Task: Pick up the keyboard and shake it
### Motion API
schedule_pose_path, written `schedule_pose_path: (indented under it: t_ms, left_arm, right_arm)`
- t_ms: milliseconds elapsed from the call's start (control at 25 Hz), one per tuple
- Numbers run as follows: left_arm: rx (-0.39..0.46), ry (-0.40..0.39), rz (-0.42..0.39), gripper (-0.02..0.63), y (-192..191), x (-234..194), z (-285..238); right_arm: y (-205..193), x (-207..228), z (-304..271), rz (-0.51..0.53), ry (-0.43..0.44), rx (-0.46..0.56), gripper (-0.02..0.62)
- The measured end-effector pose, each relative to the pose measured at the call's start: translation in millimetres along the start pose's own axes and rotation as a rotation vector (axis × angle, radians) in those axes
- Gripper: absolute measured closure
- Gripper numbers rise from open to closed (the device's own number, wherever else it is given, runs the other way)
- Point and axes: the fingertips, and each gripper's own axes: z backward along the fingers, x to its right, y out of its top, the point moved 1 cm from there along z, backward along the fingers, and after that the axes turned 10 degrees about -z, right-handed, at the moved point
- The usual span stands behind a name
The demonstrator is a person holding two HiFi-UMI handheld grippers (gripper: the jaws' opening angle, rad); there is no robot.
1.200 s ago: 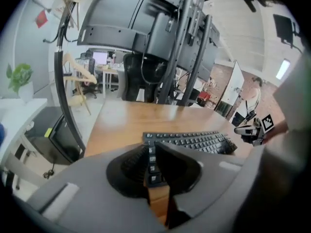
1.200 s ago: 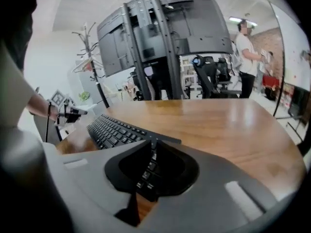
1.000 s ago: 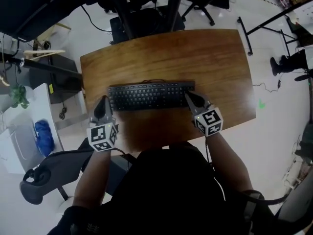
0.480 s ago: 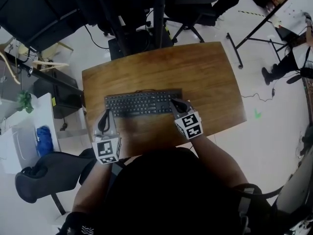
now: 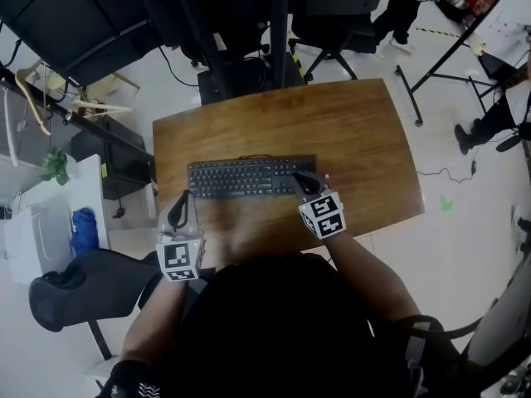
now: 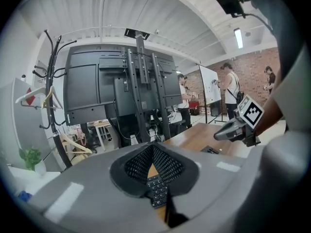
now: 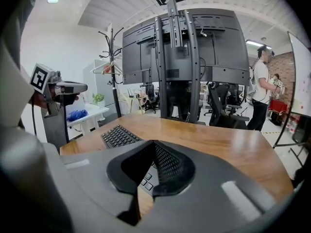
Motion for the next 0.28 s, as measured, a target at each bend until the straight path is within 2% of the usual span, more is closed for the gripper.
schedule_pose_path:
  t_ms: [280]
  left_arm:
    - [-0.001,-0.005,-0.021,0.607,6.8,-6.7,-3.2]
  right_arm:
    - [-3.3,2.8,-1.2,-0.019,-0.007,0.002,0.594]
